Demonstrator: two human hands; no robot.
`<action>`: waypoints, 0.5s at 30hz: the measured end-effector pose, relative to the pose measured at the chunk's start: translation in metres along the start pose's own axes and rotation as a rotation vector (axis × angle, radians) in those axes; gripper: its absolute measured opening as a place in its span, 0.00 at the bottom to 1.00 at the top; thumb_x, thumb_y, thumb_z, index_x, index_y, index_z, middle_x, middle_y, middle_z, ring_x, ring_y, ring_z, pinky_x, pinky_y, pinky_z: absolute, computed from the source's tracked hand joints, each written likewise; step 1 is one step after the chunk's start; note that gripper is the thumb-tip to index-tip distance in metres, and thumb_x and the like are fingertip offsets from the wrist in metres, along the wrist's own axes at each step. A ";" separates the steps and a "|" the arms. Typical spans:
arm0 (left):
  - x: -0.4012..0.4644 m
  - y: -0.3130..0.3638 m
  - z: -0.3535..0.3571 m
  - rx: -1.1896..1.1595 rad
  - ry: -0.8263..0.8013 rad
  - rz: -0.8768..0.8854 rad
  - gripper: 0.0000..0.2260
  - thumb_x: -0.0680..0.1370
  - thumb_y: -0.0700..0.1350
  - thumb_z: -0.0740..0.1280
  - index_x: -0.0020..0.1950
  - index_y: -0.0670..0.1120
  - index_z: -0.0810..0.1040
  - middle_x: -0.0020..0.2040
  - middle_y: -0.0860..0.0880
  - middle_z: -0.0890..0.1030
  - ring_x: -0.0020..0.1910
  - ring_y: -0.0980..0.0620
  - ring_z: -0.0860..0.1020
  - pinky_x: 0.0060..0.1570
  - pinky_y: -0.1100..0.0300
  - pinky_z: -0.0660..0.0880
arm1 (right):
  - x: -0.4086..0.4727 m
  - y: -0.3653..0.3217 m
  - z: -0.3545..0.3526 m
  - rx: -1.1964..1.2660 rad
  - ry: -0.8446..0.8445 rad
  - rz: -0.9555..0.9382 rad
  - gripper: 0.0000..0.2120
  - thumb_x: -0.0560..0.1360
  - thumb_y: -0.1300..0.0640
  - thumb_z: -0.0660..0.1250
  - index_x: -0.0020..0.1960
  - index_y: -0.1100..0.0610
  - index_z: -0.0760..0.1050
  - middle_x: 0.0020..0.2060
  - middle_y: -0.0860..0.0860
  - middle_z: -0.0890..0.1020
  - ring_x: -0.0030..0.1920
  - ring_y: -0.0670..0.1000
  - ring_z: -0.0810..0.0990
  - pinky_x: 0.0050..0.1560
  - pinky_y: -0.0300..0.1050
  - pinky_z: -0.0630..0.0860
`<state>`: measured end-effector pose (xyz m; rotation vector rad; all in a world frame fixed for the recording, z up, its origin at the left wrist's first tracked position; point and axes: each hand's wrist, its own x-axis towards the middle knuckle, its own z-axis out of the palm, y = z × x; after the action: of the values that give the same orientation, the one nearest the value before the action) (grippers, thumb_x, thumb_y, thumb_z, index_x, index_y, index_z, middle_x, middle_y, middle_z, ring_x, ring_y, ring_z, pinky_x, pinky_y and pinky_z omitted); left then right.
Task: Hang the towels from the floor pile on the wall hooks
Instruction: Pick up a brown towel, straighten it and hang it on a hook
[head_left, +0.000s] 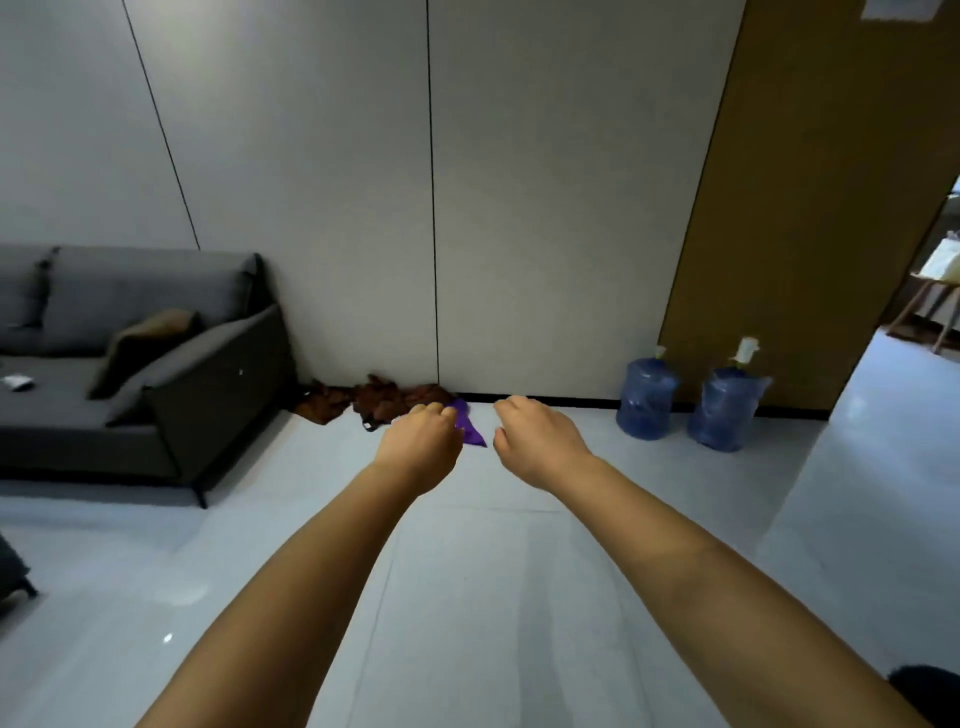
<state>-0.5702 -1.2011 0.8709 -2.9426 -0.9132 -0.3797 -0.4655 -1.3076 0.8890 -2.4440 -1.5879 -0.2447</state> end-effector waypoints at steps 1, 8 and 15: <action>0.013 -0.005 0.004 -0.001 0.005 -0.013 0.14 0.82 0.47 0.55 0.62 0.42 0.72 0.59 0.44 0.75 0.60 0.44 0.72 0.53 0.54 0.70 | 0.018 0.004 0.003 0.004 -0.004 -0.009 0.14 0.79 0.56 0.54 0.63 0.59 0.69 0.59 0.55 0.74 0.57 0.55 0.74 0.53 0.47 0.71; 0.088 -0.050 0.033 0.006 -0.002 -0.088 0.14 0.81 0.48 0.56 0.63 0.43 0.72 0.59 0.45 0.75 0.60 0.45 0.72 0.58 0.52 0.71 | 0.108 0.012 0.041 0.045 -0.059 -0.077 0.14 0.80 0.56 0.55 0.62 0.58 0.70 0.59 0.54 0.74 0.57 0.56 0.74 0.52 0.47 0.71; 0.179 -0.093 0.078 0.011 -0.026 -0.074 0.13 0.81 0.48 0.56 0.62 0.43 0.72 0.58 0.45 0.76 0.57 0.46 0.73 0.52 0.56 0.71 | 0.206 0.030 0.095 0.054 -0.102 -0.080 0.14 0.79 0.55 0.56 0.64 0.58 0.69 0.58 0.54 0.74 0.56 0.55 0.74 0.52 0.47 0.74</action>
<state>-0.4627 -1.0166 0.8348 -2.9167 -1.0261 -0.3387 -0.3527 -1.1131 0.8472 -2.3901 -1.7132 -0.0897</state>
